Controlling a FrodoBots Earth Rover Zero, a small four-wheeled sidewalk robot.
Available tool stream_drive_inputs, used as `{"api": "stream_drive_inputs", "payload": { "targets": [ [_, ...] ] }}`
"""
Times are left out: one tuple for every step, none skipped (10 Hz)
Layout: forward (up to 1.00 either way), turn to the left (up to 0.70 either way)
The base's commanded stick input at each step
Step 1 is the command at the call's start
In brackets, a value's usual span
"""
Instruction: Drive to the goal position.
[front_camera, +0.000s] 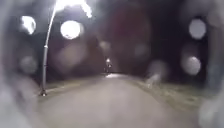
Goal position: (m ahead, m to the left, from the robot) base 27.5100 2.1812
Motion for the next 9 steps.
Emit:
{"api": "stream_drive_inputs", "payload": {
  "targets": [
    [1.00,0.00],
    [1.00,0.02],
    [1.00,0.01],
    [1.00,-0.01],
    [1.00,-0.02],
    [1.00,-0.02],
    [1.00,-0.02],
    [1.00,0.00],
    [1.00,0.03]
  ]
}}
